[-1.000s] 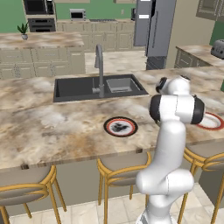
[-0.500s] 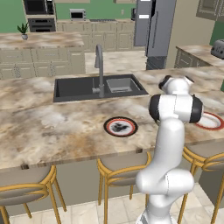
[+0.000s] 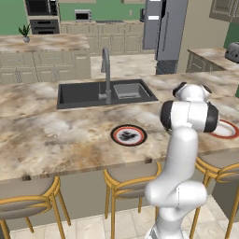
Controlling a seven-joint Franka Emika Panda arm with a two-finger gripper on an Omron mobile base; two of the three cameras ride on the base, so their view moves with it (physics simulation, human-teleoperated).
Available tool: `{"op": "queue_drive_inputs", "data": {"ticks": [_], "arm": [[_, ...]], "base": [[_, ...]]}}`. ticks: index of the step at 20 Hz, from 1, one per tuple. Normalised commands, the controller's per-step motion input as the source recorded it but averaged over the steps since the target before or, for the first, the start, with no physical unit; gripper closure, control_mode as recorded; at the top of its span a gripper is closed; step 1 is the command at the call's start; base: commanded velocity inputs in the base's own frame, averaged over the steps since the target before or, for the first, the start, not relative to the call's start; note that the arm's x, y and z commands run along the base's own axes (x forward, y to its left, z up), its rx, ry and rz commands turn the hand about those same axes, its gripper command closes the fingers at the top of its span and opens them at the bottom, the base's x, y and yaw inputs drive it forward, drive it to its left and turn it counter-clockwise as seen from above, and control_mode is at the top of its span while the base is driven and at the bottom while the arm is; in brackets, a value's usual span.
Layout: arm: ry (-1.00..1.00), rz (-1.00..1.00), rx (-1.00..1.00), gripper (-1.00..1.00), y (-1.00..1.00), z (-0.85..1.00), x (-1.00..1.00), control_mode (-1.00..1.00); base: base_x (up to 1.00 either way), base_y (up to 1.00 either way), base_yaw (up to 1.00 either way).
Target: Pick the chicken drumstick and cucumber from their plates and place them in the bowl. Then put the bowl in the fridge.
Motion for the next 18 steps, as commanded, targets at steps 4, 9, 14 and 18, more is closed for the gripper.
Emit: {"op": "queue_drive_inputs", "data": {"ticks": [4, 9, 14, 18], "arm": [[-0.06, -0.06, 0.0, -1.0, 0.0, 0.03, -0.2, -1.0], [-0.04, -0.05, 0.0, -1.0, 0.0, 0.23, -0.03, -1.0], [-0.07, -0.02, 0.0, -1.0, 0.01, 0.45, 0.0, -1.0], [0.0, -0.05, -0.04, -1.0, 0.1, 0.45, -0.13, -1.0]], "base": [[0.0, 0.0, 0.0], [0.0, 0.0, 0.0], [0.0, 0.0, 0.0], [0.0, 0.0, 0.0]]}}
